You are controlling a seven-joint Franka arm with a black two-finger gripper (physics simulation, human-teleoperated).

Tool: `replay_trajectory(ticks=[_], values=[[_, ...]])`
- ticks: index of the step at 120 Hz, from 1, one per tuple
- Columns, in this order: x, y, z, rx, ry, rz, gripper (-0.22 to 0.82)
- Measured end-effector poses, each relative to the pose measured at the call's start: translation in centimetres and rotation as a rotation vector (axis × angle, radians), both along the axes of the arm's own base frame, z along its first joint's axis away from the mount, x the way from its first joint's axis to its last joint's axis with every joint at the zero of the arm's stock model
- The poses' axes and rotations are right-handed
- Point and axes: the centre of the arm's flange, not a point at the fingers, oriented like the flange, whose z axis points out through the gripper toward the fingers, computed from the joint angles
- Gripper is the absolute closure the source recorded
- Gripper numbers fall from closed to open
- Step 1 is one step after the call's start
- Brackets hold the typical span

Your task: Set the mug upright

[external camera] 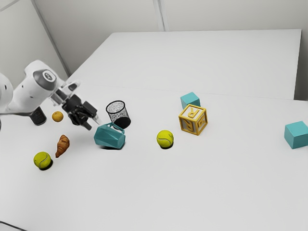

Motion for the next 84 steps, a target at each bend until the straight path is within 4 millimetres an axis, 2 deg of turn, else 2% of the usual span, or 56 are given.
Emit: replay_trajectory(ticks=[9,39,84], values=[[-0.1,0.3,-0.9,-0.033,0.000,0.008,0.00],[0.2,-0.6,-3.4,-0.137,0.001,0.015,0.02],[0.1,-1.4,-3.6,-0.180,-0.005,-0.023,0.44]])
